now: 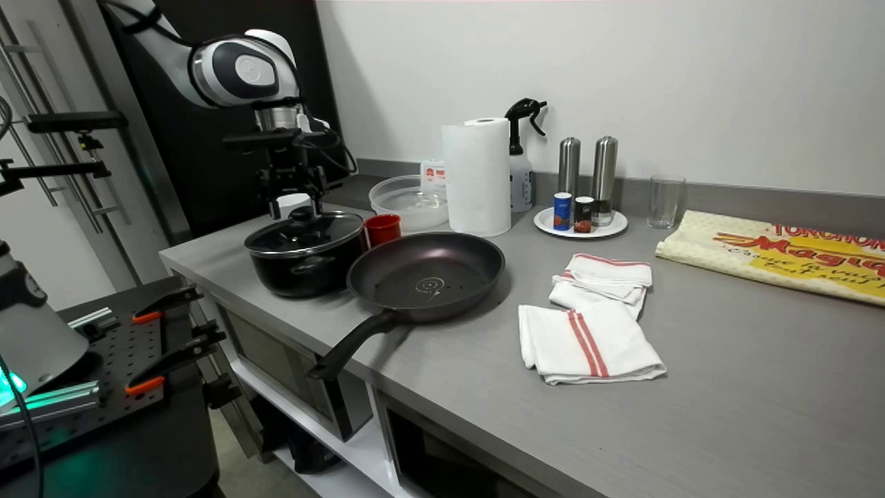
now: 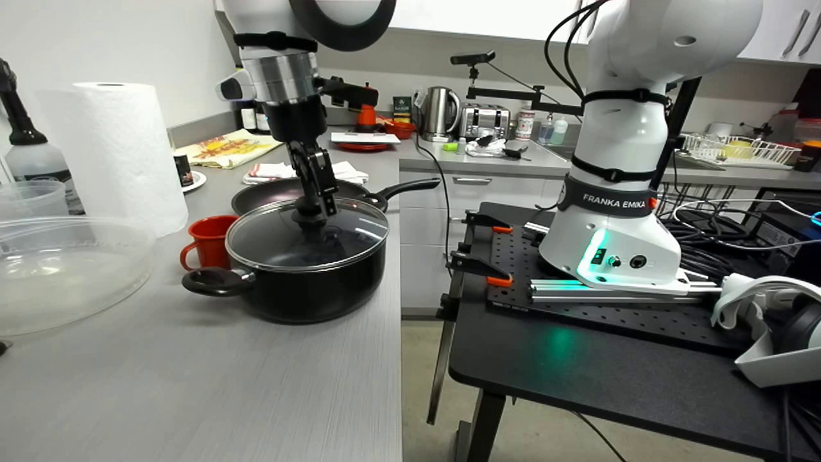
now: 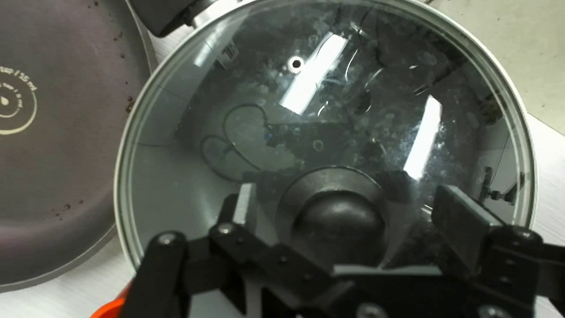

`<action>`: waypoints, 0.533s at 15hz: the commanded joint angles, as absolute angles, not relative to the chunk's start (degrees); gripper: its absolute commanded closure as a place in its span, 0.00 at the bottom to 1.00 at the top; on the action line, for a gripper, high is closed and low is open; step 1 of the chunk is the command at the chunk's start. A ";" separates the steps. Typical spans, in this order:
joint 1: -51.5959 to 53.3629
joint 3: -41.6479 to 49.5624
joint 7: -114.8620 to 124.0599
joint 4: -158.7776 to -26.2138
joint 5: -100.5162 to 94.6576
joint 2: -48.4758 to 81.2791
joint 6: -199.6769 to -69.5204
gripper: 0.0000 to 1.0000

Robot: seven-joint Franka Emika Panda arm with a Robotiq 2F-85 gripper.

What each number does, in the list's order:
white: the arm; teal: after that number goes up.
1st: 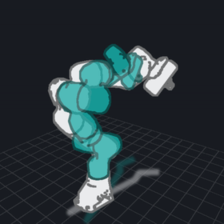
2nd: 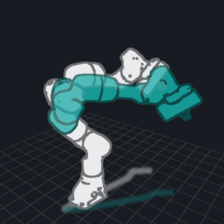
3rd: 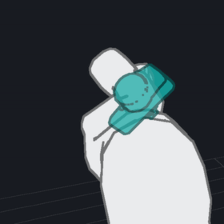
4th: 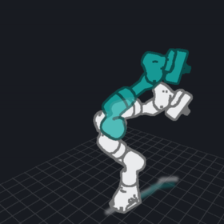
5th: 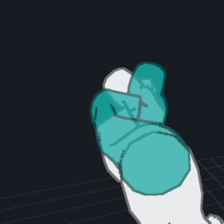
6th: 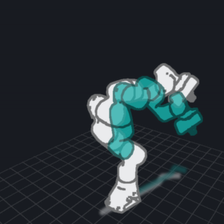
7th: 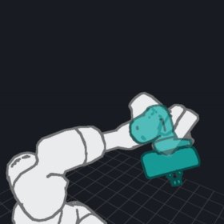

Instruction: Pick up the lid from the counter and put it on the pot

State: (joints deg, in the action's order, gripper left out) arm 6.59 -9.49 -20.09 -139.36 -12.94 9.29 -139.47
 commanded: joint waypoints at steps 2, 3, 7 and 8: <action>6.63 -9.98 -21.59 -142.28 -10.71 4.31 -140.00 0.00; 6.71 -10.15 -21.87 -142.94 -10.36 3.04 -140.11 0.00; 7.52 -10.22 -21.86 -146.37 -9.47 -3.95 -140.32 0.00; 7.77 -10.01 -21.69 -147.12 -9.36 -5.53 -140.36 0.00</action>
